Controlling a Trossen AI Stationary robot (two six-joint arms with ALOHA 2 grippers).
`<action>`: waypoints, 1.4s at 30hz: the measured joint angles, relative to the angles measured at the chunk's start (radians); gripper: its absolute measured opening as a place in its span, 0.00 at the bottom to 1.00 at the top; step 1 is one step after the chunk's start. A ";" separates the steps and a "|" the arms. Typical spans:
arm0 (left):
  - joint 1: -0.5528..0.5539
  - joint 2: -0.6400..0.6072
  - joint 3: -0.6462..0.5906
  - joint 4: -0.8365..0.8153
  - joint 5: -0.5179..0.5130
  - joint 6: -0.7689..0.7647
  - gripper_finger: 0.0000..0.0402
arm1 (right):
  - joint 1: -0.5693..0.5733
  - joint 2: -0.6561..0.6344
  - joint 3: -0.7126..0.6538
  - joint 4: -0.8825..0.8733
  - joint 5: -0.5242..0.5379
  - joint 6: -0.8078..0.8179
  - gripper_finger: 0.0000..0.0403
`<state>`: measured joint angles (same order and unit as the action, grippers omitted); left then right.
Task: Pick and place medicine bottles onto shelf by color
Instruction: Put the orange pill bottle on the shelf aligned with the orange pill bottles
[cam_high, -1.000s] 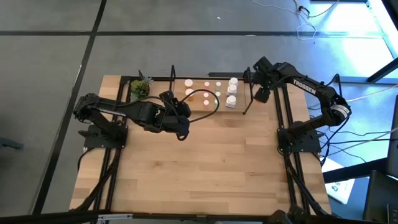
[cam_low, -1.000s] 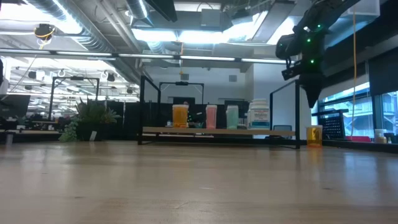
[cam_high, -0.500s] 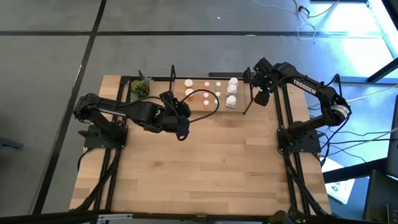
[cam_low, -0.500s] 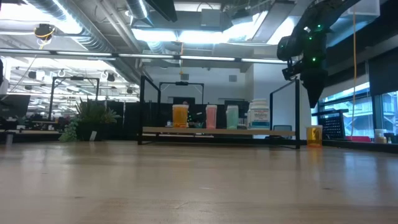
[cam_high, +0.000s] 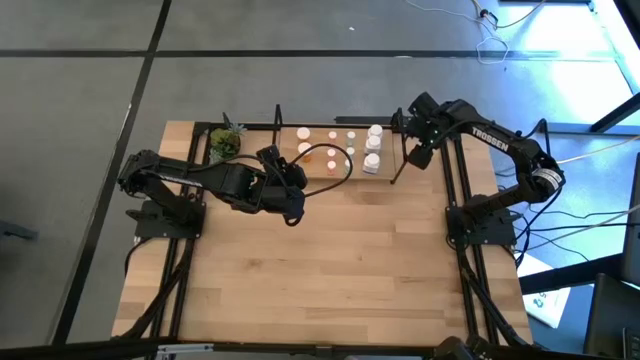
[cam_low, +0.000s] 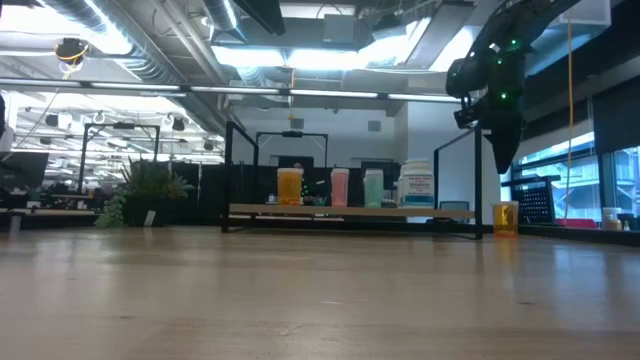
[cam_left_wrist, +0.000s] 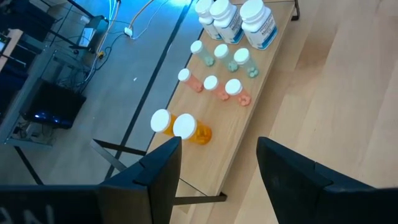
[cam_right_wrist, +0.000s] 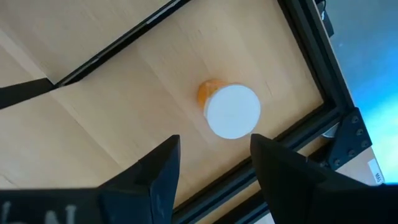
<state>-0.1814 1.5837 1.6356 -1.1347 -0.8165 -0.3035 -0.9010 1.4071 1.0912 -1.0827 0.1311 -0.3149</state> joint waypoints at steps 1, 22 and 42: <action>0.000 0.000 0.000 0.000 0.000 0.000 0.50 | -0.004 0.000 0.000 0.003 -0.006 0.002 0.49; 0.000 0.000 0.001 0.001 0.000 0.000 0.50 | -0.057 0.000 -0.134 0.191 -0.001 -0.025 0.79; 0.000 0.000 0.001 0.003 0.003 0.000 0.50 | -0.057 0.016 -0.214 0.342 0.033 0.079 0.79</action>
<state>-0.1815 1.5837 1.6367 -1.1320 -0.8132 -0.3038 -0.9585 1.4227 0.8768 -0.7404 0.1641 -0.2360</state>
